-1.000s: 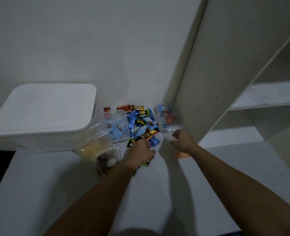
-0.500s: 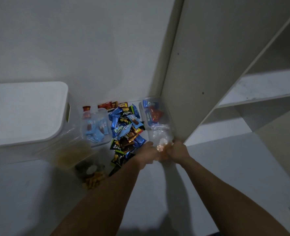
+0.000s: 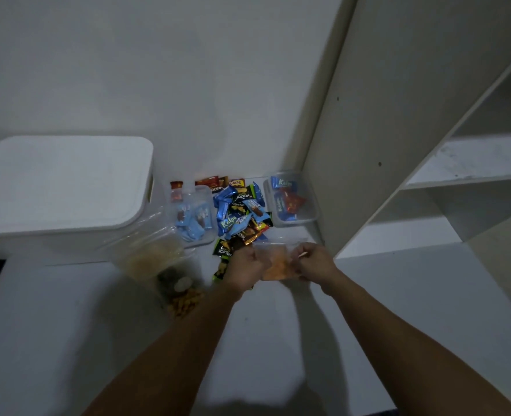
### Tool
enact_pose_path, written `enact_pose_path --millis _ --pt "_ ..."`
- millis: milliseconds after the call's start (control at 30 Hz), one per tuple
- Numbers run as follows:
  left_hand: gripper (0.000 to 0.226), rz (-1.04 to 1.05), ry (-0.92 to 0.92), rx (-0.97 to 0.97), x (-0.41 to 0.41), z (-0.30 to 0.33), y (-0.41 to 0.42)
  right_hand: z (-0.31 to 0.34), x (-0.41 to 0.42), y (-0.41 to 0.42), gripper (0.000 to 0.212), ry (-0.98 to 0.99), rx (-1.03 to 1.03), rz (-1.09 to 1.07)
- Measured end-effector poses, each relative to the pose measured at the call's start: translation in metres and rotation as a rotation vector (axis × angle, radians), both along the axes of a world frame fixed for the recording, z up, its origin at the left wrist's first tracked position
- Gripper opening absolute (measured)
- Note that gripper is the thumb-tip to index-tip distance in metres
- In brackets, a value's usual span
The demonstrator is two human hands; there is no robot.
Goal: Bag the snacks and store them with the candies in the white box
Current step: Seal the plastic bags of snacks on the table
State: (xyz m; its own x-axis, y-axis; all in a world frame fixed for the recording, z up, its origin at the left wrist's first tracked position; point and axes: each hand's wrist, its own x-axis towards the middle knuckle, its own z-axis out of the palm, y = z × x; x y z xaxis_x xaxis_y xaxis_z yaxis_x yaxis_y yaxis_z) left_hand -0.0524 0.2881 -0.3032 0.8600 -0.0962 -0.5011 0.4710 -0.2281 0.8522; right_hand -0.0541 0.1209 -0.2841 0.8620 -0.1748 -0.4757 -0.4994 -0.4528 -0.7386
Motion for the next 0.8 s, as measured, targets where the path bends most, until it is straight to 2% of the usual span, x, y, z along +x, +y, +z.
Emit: enact_pose_path --millis 133,267,333,400,567,700,733,800 --pt "0.015 0.149 -0.217 0.012 -0.012 0.016 0.029 0.006 -0.009 0.016 0.016 -0.063 -0.055 0.086" --pt "0.018 0.231 -0.293 0.025 -0.025 0.029 0.053 0.014 -0.023 0.036 0.010 -0.162 -0.115 0.168" --pt "0.020 0.228 -0.330 0.041 -0.031 0.033 0.063 0.023 -0.030 0.044 0.021 -0.249 -0.126 0.207" --pt "0.017 0.198 -0.344 0.085 -0.038 0.038 0.072 0.031 -0.035 0.051 0.024 -0.329 -0.111 0.252" --pt "0.017 0.170 -0.354 0.136 -0.054 0.045 0.089 0.038 -0.047 0.066 0.006 -0.464 -0.155 0.315" --pt "0.043 0.264 -0.437 0.313 -0.071 0.049 0.097 0.029 -0.063 0.077 0.010 -0.490 -0.063 0.238" --pt "0.044 0.310 -0.443 0.353 -0.075 0.048 0.099 0.026 -0.067 0.080 0.009 -0.496 -0.044 0.209" --pt "0.036 0.362 -0.319 0.308 -0.083 0.049 0.102 0.022 -0.077 0.086 0.007 -0.501 -0.021 0.164"
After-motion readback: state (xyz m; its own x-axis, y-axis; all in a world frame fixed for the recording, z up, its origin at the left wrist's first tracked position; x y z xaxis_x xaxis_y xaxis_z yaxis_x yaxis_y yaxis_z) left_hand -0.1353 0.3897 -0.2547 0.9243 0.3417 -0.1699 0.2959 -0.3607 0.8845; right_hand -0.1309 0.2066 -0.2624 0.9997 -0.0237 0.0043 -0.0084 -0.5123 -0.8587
